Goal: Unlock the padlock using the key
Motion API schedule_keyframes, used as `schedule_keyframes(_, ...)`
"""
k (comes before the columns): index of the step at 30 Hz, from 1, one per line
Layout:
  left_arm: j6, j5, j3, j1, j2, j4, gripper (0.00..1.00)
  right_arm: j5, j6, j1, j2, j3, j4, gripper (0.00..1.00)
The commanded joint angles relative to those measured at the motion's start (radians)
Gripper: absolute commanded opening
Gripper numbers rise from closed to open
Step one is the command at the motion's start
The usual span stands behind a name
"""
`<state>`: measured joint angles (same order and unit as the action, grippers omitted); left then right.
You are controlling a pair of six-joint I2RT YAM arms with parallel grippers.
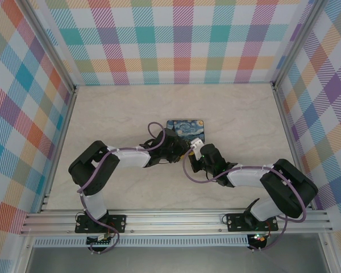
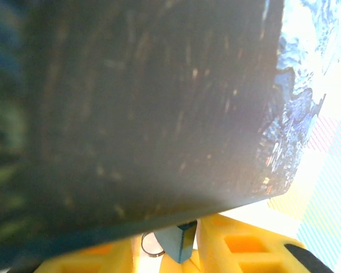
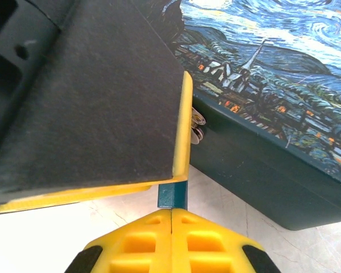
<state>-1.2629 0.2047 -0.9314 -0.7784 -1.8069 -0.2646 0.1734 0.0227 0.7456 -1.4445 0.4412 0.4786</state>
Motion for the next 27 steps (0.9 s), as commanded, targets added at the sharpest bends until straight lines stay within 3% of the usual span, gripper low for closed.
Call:
schedule_keyframes(1,-0.001,-0.006,-0.015,-0.019,-0.021,0.039,0.27,-0.037,0.014,0.002,0.013,0.012,0.033,0.00)
schedule_keyframes(11,0.006,-0.016,-0.004,-0.019,0.006,0.039,0.07,-0.047,0.013,-0.001,0.087,-0.010,-0.011,0.01)
schedule_keyframes(20,0.023,-0.024,0.007,-0.007,0.054,0.056,0.03,-0.125,0.021,-0.041,0.216,-0.125,-0.010,0.38)
schedule_keyframes(27,0.023,-0.009,0.028,0.014,0.084,0.051,0.02,-0.122,-0.078,-0.027,0.213,-0.175,0.093,0.52)
